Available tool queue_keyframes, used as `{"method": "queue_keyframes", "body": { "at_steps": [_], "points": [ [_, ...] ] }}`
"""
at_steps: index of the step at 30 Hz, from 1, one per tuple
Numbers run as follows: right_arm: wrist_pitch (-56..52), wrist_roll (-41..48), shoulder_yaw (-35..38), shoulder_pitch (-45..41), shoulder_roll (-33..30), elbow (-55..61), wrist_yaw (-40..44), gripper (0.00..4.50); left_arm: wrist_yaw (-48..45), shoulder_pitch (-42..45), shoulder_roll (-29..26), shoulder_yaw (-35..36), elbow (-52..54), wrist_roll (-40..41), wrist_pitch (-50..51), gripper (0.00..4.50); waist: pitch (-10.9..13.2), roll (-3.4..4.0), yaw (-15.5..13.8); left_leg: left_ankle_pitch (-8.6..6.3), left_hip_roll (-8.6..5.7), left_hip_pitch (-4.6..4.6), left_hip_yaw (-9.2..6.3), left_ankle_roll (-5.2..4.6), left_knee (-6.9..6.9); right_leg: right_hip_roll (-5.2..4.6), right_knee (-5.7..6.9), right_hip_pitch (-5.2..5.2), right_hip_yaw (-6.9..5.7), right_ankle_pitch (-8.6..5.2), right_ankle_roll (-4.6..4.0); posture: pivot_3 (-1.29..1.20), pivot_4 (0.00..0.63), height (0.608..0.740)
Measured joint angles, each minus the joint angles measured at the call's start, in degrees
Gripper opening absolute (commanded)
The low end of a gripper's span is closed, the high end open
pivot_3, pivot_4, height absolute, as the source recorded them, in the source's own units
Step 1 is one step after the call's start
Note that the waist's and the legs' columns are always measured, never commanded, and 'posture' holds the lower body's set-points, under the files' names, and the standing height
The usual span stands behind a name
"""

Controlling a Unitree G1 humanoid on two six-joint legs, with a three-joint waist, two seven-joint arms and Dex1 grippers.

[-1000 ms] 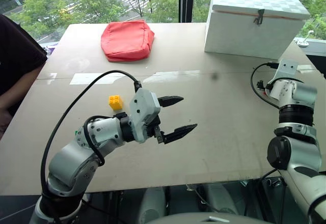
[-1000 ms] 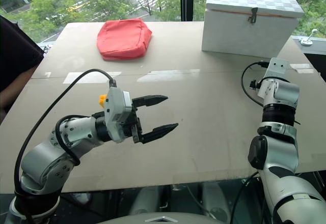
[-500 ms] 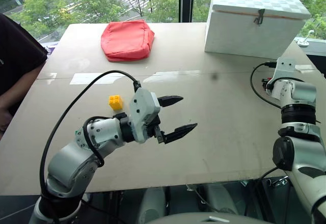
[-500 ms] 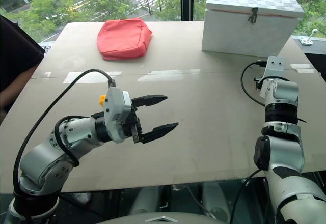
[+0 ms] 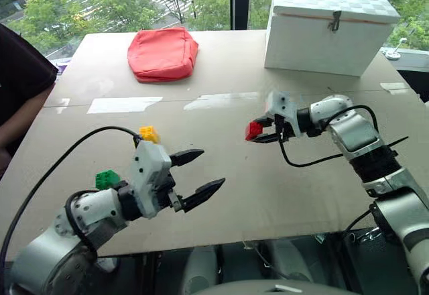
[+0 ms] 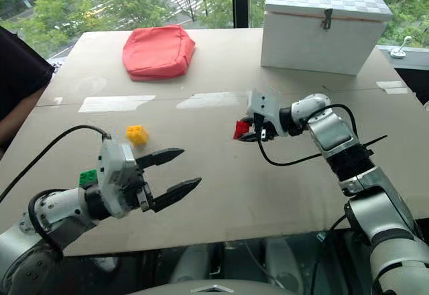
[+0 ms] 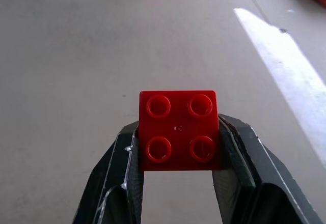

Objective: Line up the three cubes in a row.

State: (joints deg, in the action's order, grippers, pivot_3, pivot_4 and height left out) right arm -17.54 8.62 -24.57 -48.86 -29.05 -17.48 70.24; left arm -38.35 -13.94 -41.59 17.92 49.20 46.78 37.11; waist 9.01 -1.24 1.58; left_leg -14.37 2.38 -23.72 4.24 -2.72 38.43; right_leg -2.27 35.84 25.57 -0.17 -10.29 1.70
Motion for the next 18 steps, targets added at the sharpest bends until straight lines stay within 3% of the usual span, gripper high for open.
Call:
{"method": "queue_keyframes", "body": {
  "at_steps": [18],
  "points": [
    [8.0,-8.6,-0.3,-4.4,1.0,-17.1,6.8,1.31,-0.2,-4.1,-1.9,3.6,2.0,1.3,-1.1,4.35,0.0,0.03,-0.8,0.0,-0.1,0.01,0.04,0.02,-0.02,0.03,0.0,0.02,-0.03,0.01,-0.03,0.0,0.15,0.74]
  ]
}}
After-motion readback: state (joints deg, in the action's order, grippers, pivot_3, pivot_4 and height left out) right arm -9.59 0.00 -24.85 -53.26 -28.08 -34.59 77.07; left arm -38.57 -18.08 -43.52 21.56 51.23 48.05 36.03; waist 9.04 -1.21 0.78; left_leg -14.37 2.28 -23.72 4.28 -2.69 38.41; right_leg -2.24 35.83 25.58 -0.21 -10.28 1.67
